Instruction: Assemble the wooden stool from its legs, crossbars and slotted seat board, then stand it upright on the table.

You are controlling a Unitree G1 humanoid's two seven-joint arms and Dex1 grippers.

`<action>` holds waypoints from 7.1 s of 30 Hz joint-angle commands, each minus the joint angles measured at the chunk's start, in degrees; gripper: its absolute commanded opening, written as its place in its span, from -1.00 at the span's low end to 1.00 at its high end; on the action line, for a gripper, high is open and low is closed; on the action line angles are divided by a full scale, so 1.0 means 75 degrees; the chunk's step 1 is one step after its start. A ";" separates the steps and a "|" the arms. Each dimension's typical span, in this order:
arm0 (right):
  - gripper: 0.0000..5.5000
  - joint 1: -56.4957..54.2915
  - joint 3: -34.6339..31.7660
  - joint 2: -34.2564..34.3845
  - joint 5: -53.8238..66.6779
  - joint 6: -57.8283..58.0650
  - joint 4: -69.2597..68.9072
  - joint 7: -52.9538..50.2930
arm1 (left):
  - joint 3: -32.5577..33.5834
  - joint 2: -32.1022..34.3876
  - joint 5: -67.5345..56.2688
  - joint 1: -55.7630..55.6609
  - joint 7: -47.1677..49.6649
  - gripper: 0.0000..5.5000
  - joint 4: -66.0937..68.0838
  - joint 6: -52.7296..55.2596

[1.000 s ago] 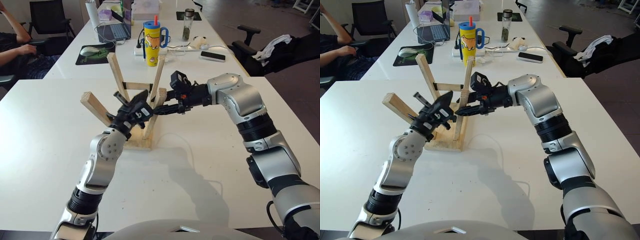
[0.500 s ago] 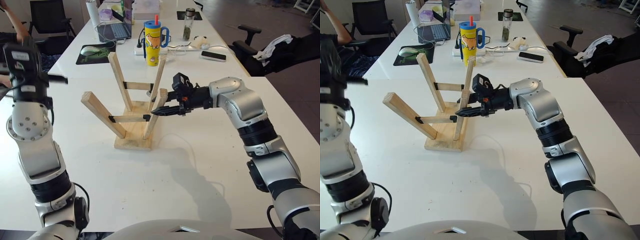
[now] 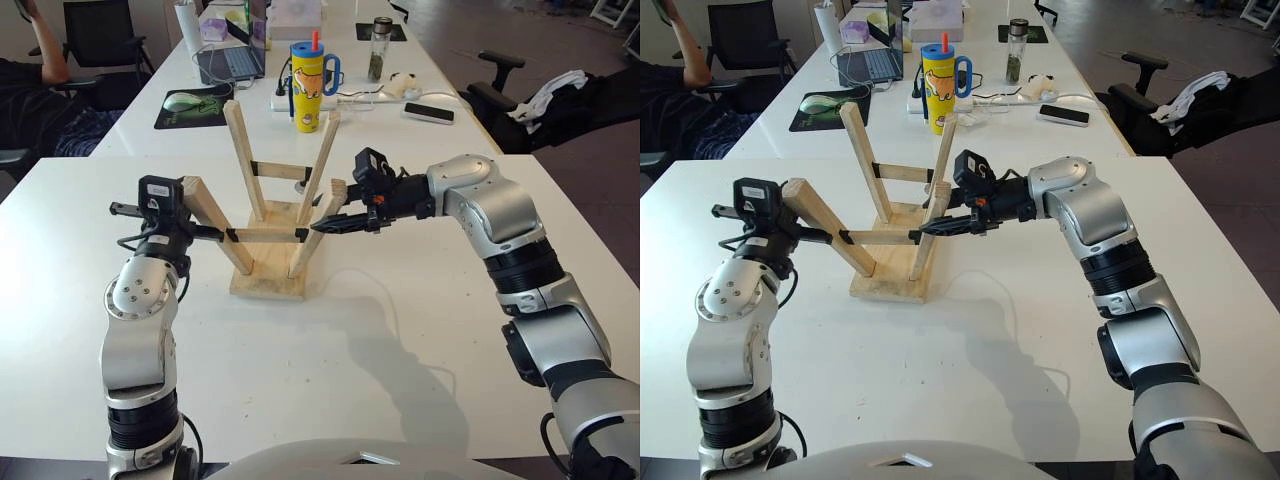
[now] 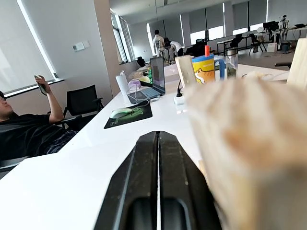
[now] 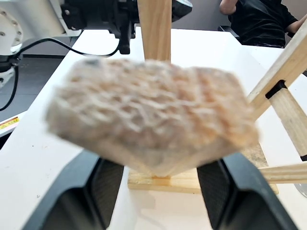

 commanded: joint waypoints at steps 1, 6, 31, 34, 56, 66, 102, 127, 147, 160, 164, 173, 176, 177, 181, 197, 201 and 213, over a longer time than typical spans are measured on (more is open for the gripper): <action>-0.25 0.0353 0.1214 0.0817 -0.0615 0.0288 0.0579 0.0077 | -0.1200 -0.0074 -0.0404 -0.0004 -0.0516 -1.00 -0.0179 0.0227; -0.25 0.0109 0.1193 0.1168 -0.0603 0.0201 0.0885 0.0045 | -0.1652 0.0060 -0.0392 0.0278 -0.0641 -1.00 -0.0171 0.0437; 0.04 0.1252 -0.0170 0.0689 -0.0217 -0.0472 0.0552 -0.0580 | -0.1410 0.0404 -0.0476 0.0517 -0.0715 -1.00 0.0997 -0.0059; 0.04 0.1607 -0.0860 0.0642 0.0105 -0.0526 0.0430 -0.0966 | -0.1421 0.0416 -0.0467 0.0605 -0.0722 -1.00 0.1098 -0.0214; 0.04 0.4904 -0.2315 0.0976 0.0906 -0.0336 -0.1616 -0.2713 | -0.1445 0.0536 -0.0573 0.0807 -0.0673 -1.00 0.1873 -0.1025; 0.04 0.6686 -0.2621 0.0366 0.0350 -0.0652 -0.1844 -0.3324 | -0.1138 0.0471 -0.0636 0.0979 -0.0468 -1.00 0.2060 -0.1574; -0.99 0.4310 -0.2129 0.2723 0.4199 0.2148 -0.2568 -0.8865 | -0.0427 -0.0148 -0.0938 0.0400 0.0433 -1.00 0.3223 -0.3213; -0.99 0.5595 -0.1525 0.2085 0.3682 0.2229 -0.3021 -0.9537 | -0.0771 -0.0240 -0.0956 0.0432 0.0417 -1.00 0.3290 -0.3151; -0.99 0.3404 -0.4294 0.2241 0.1379 -0.1203 -0.4159 -1.0014 | -0.0113 -0.0882 -0.1125 0.1001 0.1329 -1.00 0.1970 -0.3765; -0.99 0.5582 -0.2483 0.3368 -0.0016 -0.0981 -0.6215 -1.0660 | -0.0360 -0.0923 -0.1520 0.0513 0.1346 -1.00 0.0294 -0.2788; -0.99 0.5524 -0.2628 0.3450 -0.0126 -0.0973 -0.6309 -1.0731 | -0.0246 -0.0810 -0.1453 0.0417 0.1398 -1.00 0.0131 -0.2830; -0.99 0.4013 0.0226 0.3391 0.0311 0.0805 -0.4800 -0.8304 | -0.2460 -0.0547 -0.1512 0.0328 0.0078 -1.00 0.0677 -0.2186; -0.99 0.4350 -0.0321 0.3106 0.0101 0.1124 -0.4512 -0.8716 | -0.2168 -0.0509 -0.1375 0.0257 0.0319 -1.00 0.0942 -0.2016; -0.99 0.4496 -0.0599 0.3005 0.0104 0.1197 -0.4505 -0.8836 | -0.2006 -0.0413 -0.1291 0.0244 0.0373 -1.00 0.1013 -0.2032; -0.99 0.4689 -0.1377 0.2404 -0.0285 0.1107 -0.4253 -0.9019 | -0.1062 -0.0341 -0.0978 0.0194 0.1051 -1.00 0.1143 -0.2299; -0.99 0.4211 -0.2060 0.4065 0.0929 0.0782 -0.4714 -0.9374 | -0.1287 -0.0519 -0.1808 -0.0054 0.0316 -1.00 0.1087 -0.2624; -0.99 0.4015 0.1123 0.3094 0.0977 0.2011 -0.5050 -0.7358 | -0.3752 -0.0056 -0.1668 -0.0101 -0.1186 -1.00 0.0780 -0.2217; -0.99 0.4687 -0.0950 0.1297 -0.0353 0.1642 -0.3785 -0.7689 | -0.1246 0.0394 -0.0862 0.0577 0.0570 -1.00 0.1832 -0.1979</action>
